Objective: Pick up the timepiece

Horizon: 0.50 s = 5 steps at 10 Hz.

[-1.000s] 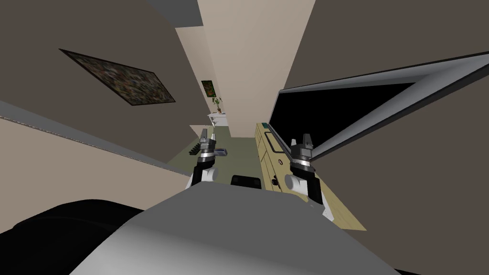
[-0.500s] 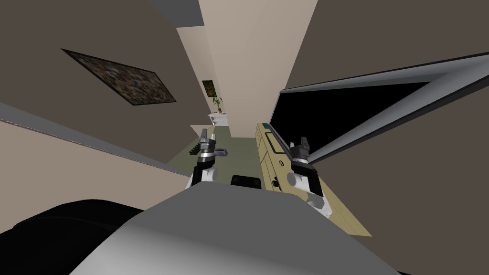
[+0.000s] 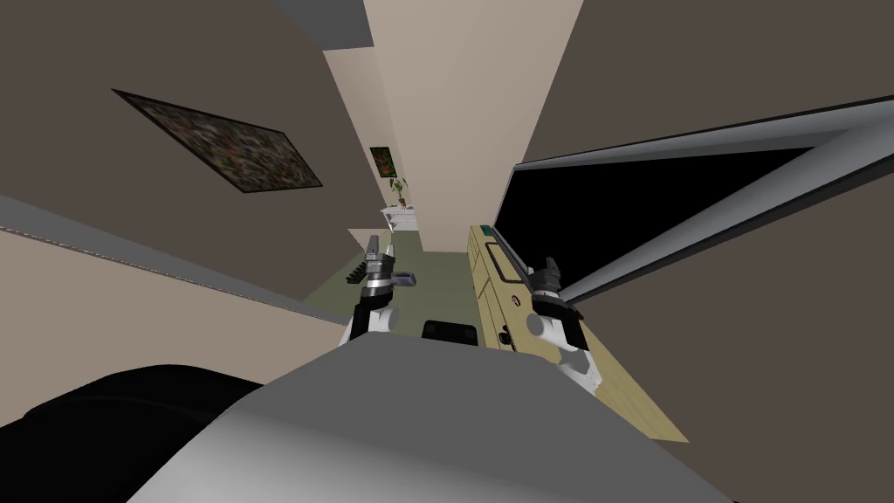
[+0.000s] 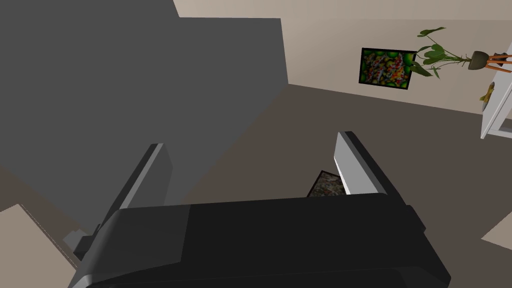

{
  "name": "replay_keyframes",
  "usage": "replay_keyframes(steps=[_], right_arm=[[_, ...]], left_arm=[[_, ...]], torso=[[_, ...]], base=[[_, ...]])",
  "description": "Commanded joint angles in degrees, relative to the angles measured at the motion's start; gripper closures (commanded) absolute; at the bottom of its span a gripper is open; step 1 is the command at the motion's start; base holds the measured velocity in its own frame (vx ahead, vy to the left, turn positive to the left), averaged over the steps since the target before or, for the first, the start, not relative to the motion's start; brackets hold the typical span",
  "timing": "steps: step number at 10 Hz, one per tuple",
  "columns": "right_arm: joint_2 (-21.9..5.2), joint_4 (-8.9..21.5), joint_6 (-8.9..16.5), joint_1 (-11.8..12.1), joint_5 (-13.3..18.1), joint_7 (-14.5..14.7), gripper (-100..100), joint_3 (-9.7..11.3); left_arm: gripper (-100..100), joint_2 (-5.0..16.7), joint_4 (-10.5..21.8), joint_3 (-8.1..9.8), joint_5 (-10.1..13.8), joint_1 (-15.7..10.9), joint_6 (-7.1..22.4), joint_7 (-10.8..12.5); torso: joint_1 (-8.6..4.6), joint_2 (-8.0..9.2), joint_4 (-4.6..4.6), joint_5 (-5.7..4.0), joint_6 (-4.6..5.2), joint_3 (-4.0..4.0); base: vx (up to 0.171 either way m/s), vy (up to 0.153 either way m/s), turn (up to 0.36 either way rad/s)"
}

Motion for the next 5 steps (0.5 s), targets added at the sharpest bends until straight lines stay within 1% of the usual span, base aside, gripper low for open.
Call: replay_keyframes(steps=[1,2,4,5], right_arm=[[-0.81,1.91,1.51,-0.04,-2.35,-0.47,-100,-0.55],[-1.60,4.20,3.53,-1.11,-4.50,-0.90,-100,-1.55],[-1.60,4.79,3.53,-1.11,-5.00,-0.90,-100,-1.55],[-2.35,6.81,5.61,-2.20,-7.64,-1.35,-100,-2.56]], left_arm=[[0,0.00,0.00,0.00,0.00,0.00,0.00,0.00],[0,0.00,0.00,0.00,0.00,0.00,0.00,0.00],[0,0.00,0.00,0.00,0.00,0.00,0.00,0.00],[0,0.00,0.00,0.00,0.00,0.00,0.00,0.00]], torso=[[0.00,0.00,0.00,0.00,0.00,0.00],[-0.02,0.03,0.00,-0.01,0.02,0.01],[-0.01,0.05,0.01,-0.01,0.01,0.03],[0.00,0.08,0.02,0.00,0.00,0.05]], base=[[0.024,-0.004,0.009],[0.023,-0.006,0.005],[0.012,-0.005,0.002],[0.011,0.001,0.009]])
